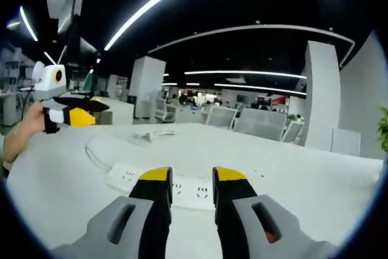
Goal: Straighten the power strip on the desk, plug the charger into it
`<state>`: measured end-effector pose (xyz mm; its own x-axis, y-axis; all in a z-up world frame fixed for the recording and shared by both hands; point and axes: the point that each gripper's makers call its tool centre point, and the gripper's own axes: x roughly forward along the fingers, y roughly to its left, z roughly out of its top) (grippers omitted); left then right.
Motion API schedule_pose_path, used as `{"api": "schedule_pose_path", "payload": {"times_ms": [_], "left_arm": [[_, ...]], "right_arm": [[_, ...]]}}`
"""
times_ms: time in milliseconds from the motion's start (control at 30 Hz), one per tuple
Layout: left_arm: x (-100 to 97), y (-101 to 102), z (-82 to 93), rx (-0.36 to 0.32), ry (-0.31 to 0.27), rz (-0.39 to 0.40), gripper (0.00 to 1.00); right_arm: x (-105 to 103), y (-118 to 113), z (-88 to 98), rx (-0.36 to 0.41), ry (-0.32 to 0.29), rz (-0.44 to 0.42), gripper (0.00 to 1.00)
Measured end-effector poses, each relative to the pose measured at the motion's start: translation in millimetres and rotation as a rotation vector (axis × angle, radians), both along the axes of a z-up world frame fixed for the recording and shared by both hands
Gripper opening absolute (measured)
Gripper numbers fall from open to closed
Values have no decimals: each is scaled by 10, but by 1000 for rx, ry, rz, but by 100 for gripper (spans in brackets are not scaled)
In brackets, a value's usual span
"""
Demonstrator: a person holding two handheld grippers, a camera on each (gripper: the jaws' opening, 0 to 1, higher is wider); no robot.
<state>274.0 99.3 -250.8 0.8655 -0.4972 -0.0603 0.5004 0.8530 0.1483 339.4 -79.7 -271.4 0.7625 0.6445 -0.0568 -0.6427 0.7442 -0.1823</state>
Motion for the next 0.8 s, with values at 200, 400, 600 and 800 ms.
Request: {"api": "schedule_pose_path", "payload": {"times_ms": [200, 400, 600, 800], "left_arm": [[117, -15, -109, 62, 39, -24, 44], [244, -21, -247, 80, 79, -54, 44], [254, -7, -389, 93, 90, -98, 44], [231, 20, -542, 80, 117, -106, 40]], "right_arm": [[168, -23, -42, -20, 8, -1, 26], [318, -30, -120, -26, 18, 6, 26], [436, -61, -261, -50, 40, 21, 26], [494, -85, -476, -33, 99, 15, 25]]}}
